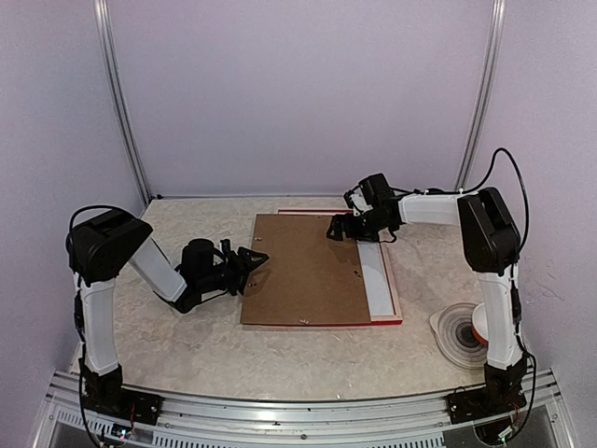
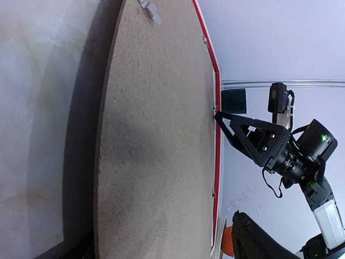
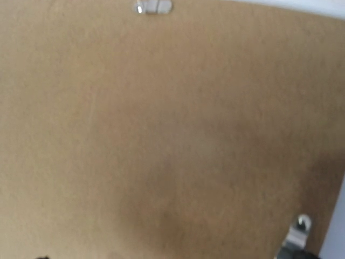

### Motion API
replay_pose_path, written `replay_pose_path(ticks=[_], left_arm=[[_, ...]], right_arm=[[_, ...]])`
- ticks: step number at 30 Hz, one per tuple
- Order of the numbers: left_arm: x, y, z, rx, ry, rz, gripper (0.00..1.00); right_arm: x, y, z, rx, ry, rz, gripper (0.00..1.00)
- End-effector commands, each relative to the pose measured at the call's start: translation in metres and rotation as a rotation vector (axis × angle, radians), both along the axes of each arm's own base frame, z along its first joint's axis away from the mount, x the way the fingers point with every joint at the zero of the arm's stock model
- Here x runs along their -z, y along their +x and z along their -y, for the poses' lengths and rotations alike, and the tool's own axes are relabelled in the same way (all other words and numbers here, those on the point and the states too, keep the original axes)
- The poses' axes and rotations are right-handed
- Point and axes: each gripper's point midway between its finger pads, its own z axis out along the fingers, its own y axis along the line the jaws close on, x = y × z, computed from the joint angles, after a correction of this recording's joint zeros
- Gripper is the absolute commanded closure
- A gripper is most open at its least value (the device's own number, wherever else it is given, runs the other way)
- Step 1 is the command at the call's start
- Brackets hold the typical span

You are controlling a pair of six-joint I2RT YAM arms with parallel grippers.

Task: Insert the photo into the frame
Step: Adjust the photo frame on the frame body.

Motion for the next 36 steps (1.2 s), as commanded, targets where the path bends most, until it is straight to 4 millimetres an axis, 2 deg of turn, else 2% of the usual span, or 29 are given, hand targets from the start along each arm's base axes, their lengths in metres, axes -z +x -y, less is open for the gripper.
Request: replay_pose_path(ticks=[1,5,12,20,30,32,36], left_arm=[[0.002,-0.002,-0.013,-0.036,0.096,-0.003,0.30],[-0.005,0.001,-0.017,-0.047,0.152,0.006,0.27],[-0.004,0.000,-0.022,-0.050,0.197,-0.003,0.25],[-0.012,0.001,-0.028,-0.053,0.244,0.023,0.23],[-0.035,0.012,-0.042,-0.065,0.358,0.071,0.14],[-0.035,0.014,-0.043,-0.057,0.371,0.069,0.03],[-0.038,0.021,-0.044,-0.054,0.389,0.074,0.01]], right_arm=[[-0.025,-0.012,-0.001,-0.016,0.013,0.020,0.01],[-0.033,-0.021,0.004,-0.015,0.018,0.027,0.01],[-0.044,-0.035,0.016,-0.009,0.036,0.026,0.01],[-0.050,-0.052,0.047,0.058,0.049,0.020,0.01],[-0.047,-0.067,0.106,0.169,0.058,-0.006,0.01],[-0.045,-0.067,0.115,0.185,0.064,-0.010,0.01],[-0.038,-0.067,0.128,0.212,0.068,-0.025,0.01]])
